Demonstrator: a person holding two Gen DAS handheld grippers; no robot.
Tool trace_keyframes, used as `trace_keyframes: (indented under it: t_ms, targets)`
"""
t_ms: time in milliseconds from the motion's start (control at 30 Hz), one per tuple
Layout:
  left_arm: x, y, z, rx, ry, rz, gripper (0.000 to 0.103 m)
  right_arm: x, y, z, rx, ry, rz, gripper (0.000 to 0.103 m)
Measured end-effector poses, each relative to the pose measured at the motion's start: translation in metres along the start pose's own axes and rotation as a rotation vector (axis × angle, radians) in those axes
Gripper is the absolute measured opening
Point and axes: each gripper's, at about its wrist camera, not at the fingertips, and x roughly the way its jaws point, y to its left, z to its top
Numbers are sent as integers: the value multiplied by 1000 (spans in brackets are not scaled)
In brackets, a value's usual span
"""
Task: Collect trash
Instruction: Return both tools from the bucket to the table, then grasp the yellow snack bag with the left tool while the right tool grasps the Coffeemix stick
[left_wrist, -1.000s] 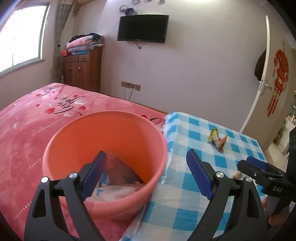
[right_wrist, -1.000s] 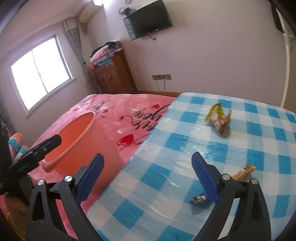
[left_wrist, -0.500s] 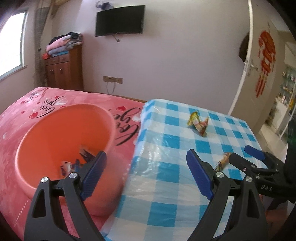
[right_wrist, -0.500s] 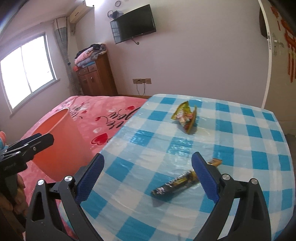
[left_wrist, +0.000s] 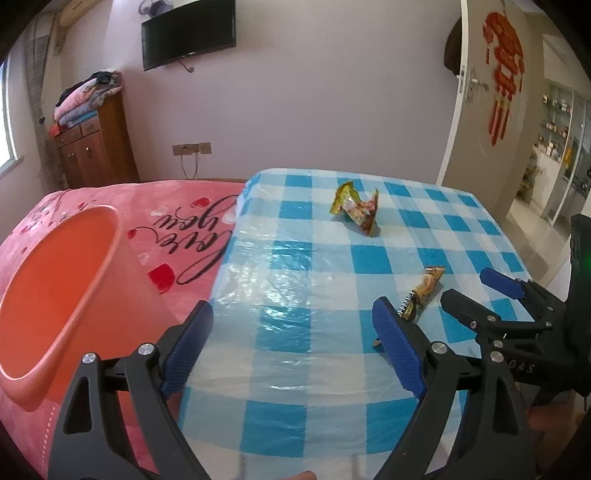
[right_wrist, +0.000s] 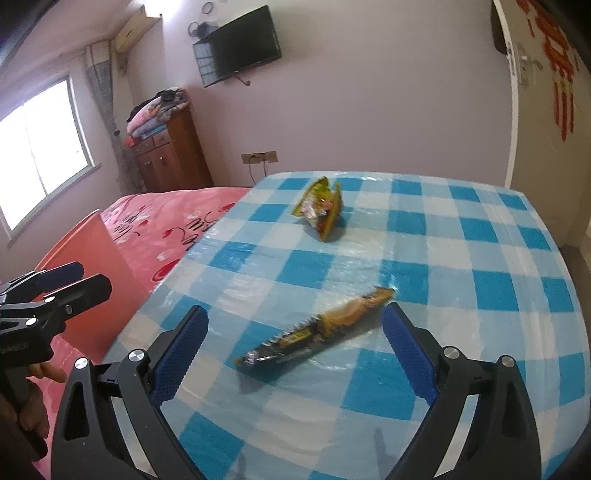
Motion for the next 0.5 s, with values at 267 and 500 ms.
trace_keyframes:
  t_ms: [267, 500]
  targets:
    - [29, -25, 8, 20, 51, -18, 88, 10, -35, -10, 70, 24, -9, 94]
    - [60, -38, 27, -23, 87, -77, 88, 18, -63, -16, 140, 56, 19, 94]
